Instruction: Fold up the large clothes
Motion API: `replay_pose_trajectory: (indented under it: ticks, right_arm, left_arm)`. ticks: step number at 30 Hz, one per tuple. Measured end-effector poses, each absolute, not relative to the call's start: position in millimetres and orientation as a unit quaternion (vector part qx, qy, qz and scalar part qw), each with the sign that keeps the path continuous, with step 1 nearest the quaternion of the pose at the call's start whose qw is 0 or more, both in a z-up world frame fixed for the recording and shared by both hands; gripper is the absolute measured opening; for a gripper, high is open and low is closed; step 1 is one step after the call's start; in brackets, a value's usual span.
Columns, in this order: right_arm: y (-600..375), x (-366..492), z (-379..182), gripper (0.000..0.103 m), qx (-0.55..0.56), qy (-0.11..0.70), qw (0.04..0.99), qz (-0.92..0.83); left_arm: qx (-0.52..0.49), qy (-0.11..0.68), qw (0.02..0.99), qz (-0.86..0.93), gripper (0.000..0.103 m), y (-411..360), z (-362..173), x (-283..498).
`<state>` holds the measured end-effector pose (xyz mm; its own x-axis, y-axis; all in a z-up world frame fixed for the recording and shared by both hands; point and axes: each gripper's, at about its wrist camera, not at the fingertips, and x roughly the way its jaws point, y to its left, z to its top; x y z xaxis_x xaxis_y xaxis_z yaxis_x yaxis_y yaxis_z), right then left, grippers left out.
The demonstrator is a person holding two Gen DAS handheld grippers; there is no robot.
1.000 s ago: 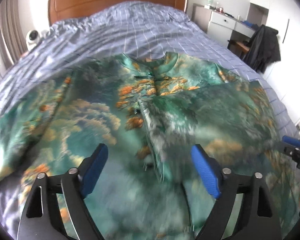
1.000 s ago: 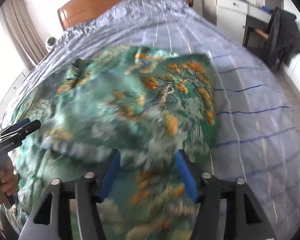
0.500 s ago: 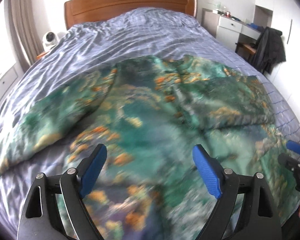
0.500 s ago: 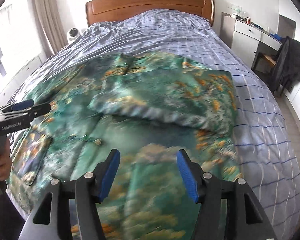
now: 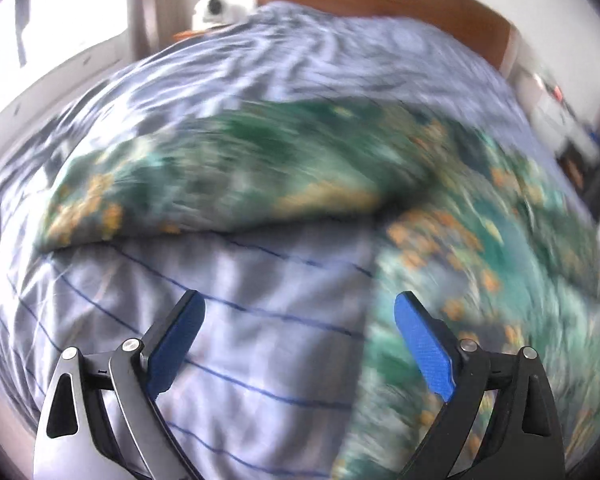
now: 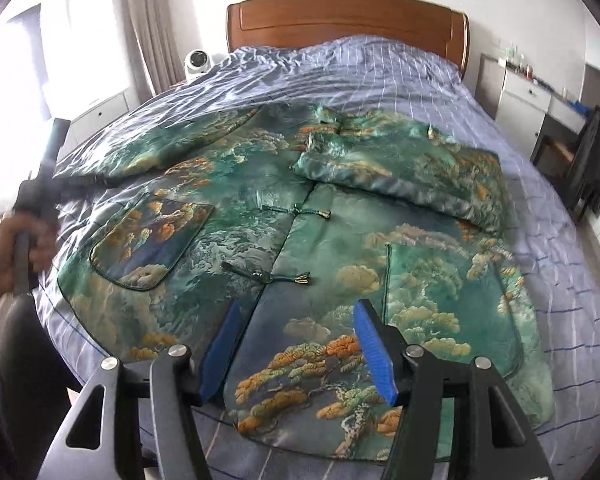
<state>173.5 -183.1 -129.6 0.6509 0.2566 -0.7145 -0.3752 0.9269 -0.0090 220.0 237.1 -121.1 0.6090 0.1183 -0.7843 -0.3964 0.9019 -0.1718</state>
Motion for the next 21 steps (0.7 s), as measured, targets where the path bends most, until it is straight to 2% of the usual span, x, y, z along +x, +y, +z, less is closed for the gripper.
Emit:
replay_pose_trajectory:
  ticks: [7,16,17,18,19,20,21]
  right_arm:
    - [-180,168,-128,0.061,-0.086,0.38,0.905,0.169]
    - [-166,156,-141,0.061,-0.085,0.402,0.892,0.191]
    - [-165,155,-144,0.061,-0.083,0.406,0.89,0.193]
    - [-165,154,-145,0.061,-0.083,0.409,0.888,0.193]
    - [-164,153,-147,0.061,-0.084,0.411,0.887,0.194]
    - [-163,152,-147,0.061,-0.085,0.411,0.886,0.195]
    - [-163,152,-148,0.061,-0.086,0.411,0.886,0.196]
  left_arm:
    - [-0.374,0.352,0.836,0.191,0.096,345,-140,215]
    - [-0.48,0.321,0.77,0.273,0.094,401,-179,224]
    - [-0.476,0.317,0.77,0.282,0.085,401,-180,225]
    - [-0.467,0.317,0.772,0.292,0.07,402,-180,225]
    - [-0.458,0.32,0.774,0.297,0.06,402,-179,227]
    - [-0.448,0.325,0.778,0.299,0.034,402,-178,230]
    - [-0.44,0.328,0.783,0.294,0.016,402,-177,232]
